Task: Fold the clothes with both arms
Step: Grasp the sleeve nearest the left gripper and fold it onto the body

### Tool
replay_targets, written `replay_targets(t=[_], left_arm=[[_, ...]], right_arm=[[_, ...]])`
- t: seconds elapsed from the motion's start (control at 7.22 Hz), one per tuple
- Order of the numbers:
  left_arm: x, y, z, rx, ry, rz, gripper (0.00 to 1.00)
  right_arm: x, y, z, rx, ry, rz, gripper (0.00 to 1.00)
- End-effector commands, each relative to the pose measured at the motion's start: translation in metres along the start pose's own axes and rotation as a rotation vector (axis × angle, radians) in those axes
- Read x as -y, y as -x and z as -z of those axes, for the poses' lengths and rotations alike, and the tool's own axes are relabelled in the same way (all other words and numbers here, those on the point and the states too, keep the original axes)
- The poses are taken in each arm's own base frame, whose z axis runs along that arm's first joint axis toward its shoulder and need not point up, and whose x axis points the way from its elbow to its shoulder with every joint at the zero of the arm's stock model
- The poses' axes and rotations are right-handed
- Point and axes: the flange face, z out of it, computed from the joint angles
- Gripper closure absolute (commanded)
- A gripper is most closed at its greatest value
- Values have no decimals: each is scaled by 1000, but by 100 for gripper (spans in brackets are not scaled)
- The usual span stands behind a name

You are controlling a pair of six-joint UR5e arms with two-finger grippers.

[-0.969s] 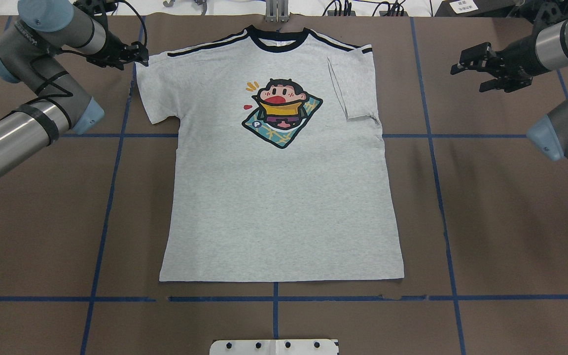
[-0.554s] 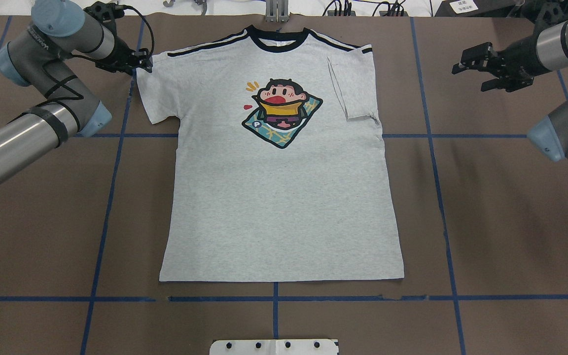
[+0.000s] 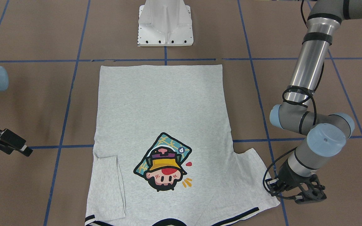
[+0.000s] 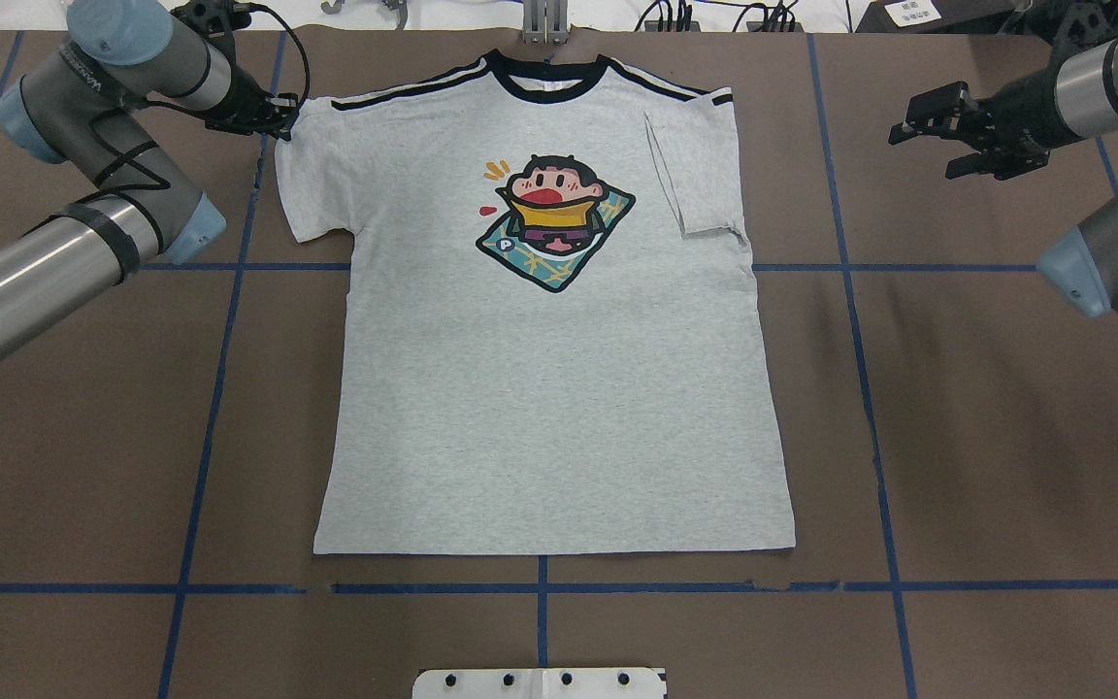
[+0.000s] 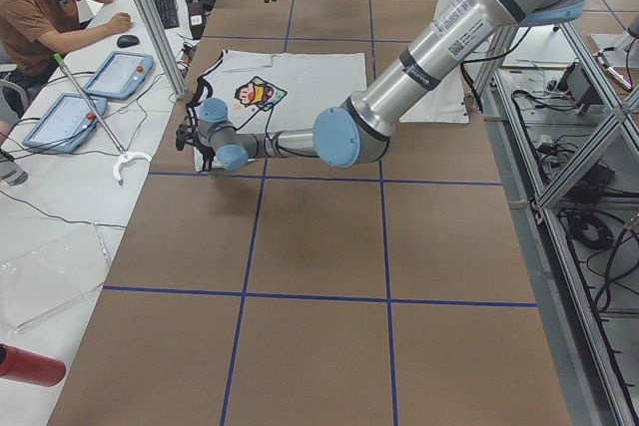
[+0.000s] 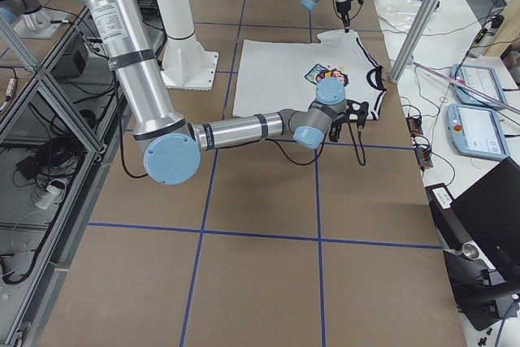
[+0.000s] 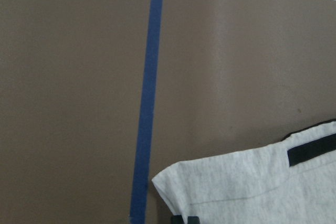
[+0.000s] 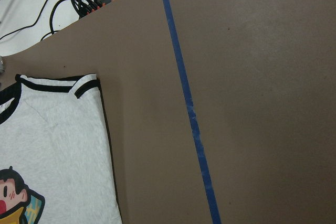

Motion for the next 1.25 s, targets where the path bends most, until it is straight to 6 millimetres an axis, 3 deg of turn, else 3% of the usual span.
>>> replay_targets(t=[0.0,0.14,0.28,0.42,0.55,0.69,0.83,1.11], left_arm=[[14,-66,49,-87,-26,25,100],[12,-103,74,-97,-19,59,100],[-13,-150,67,-131,13,114,100],[-39,-181,45,-110,-33,123,100],[-44,-187,21,-53,-99,122,100],[-42,-176,1,-57,-123,119,100],[-38,-173,-9,-55,-153,120,100],[-30,-178,-8,-58,-190,120,100]], right_arm=[[0,2,0,2,-1,2,0],[0,3,1,5,-2,-4,0],[-1,5,4,9,-4,-4,0],[0,5,3,6,-13,-3,0],[2,5,2,-1,-29,-5,0],[3,6,0,-4,-39,-6,0],[4,5,0,-8,-43,-9,0],[5,5,-1,-11,-53,-9,0]])
